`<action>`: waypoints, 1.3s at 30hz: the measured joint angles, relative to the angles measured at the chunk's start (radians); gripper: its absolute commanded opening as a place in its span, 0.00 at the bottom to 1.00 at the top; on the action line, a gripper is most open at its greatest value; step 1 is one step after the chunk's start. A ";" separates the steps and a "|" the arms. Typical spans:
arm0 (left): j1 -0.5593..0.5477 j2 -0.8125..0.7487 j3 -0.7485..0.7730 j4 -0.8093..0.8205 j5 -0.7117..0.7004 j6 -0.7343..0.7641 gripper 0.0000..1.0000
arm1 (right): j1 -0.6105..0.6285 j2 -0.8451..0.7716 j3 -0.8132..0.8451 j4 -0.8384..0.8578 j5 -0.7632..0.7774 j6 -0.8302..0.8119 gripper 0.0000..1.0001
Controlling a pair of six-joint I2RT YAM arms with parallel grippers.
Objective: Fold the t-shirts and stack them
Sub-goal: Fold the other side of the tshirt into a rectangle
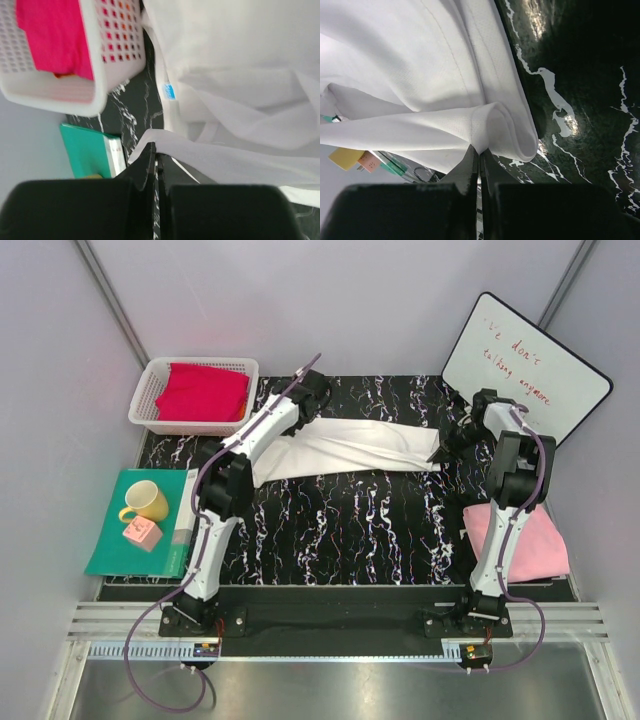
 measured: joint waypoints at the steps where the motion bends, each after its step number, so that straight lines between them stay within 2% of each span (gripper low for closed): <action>1: 0.000 0.000 0.000 0.034 -0.017 0.032 0.00 | 0.000 0.000 0.006 -0.001 0.000 0.000 0.00; 8: 0.002 0.003 -0.050 0.370 -0.103 0.275 0.00 | 0.002 0.005 0.050 0.012 0.000 0.003 0.01; 9: 0.002 0.009 -0.059 0.415 -0.116 0.313 0.03 | 0.002 0.009 0.055 0.016 -0.002 0.003 0.01; 10: 0.002 0.019 -0.063 0.452 -0.128 0.344 0.21 | 0.003 0.014 0.058 0.021 -0.003 0.005 0.01; 12: 0.002 0.042 -0.063 0.510 -0.147 0.396 0.99 | 0.005 0.033 0.061 0.035 -0.004 0.010 0.01; 17: 0.009 0.091 -0.062 0.571 -0.211 0.434 0.99 | 0.005 0.080 0.061 0.047 -0.009 0.023 0.01; 23: 0.015 0.081 -0.109 0.601 -0.269 0.428 0.99 | 0.004 0.080 0.063 0.060 -0.010 0.037 0.03; 27: 0.013 0.027 -0.209 0.591 -0.283 0.397 0.99 | 0.004 0.086 0.085 0.068 -0.006 0.049 0.04; 32: 0.003 -0.095 -0.325 0.520 -0.271 0.281 0.99 | 0.004 0.124 0.160 0.087 -0.011 0.085 0.08; 34: -0.005 -0.150 -0.359 0.495 -0.260 0.238 0.99 | 0.004 0.136 0.185 0.091 -0.020 0.101 0.19; 36: -0.019 -0.214 -0.397 0.465 -0.254 0.193 0.99 | 0.004 0.144 0.210 0.093 -0.032 0.120 0.36; 39: -0.040 -0.277 -0.443 0.434 -0.242 0.142 0.99 | 0.004 0.145 0.243 0.094 -0.031 0.141 0.46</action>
